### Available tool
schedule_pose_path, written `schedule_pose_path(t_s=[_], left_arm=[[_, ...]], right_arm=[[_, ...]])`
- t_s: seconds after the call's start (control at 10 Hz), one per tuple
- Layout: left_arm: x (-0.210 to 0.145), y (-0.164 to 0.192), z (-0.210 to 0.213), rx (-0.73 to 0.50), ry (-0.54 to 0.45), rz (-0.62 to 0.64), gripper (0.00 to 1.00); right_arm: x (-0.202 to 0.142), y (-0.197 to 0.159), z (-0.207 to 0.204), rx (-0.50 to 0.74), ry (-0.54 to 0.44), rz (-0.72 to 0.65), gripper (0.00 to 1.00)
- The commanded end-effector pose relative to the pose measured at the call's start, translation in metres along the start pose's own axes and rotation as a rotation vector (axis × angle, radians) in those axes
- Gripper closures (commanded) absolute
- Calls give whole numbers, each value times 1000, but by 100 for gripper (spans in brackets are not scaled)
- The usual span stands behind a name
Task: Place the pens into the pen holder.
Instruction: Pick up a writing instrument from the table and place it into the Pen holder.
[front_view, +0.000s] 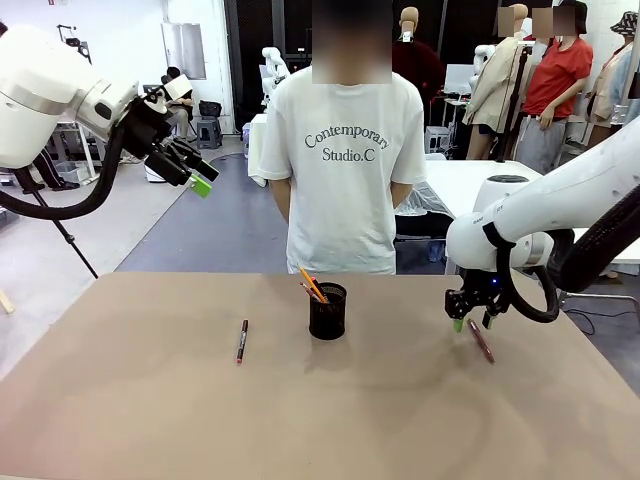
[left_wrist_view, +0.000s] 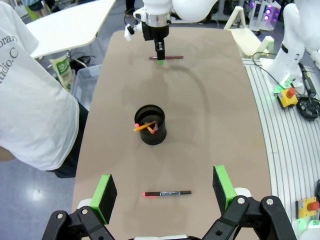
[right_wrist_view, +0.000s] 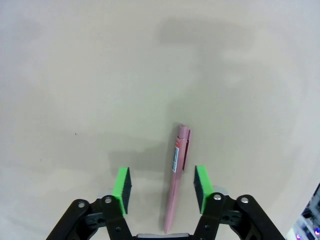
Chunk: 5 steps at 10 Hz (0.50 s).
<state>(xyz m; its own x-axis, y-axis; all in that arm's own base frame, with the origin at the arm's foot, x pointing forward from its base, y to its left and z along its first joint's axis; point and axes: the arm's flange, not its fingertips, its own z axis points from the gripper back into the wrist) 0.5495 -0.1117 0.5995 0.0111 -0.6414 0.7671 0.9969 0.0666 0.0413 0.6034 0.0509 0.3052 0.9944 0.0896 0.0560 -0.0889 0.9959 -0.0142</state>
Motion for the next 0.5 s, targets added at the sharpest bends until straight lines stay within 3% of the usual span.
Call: schedule_pose_path(t_s=[0.0, 0.4], left_arm=[[0, -1, 0, 1, 0, -4, 0], [0, -1, 0, 1, 0, -4, 0]], right_arm=[[9, 6, -2, -20, -21, -28, 100], [10, 9, -11, -32, -16, -30, 100]])
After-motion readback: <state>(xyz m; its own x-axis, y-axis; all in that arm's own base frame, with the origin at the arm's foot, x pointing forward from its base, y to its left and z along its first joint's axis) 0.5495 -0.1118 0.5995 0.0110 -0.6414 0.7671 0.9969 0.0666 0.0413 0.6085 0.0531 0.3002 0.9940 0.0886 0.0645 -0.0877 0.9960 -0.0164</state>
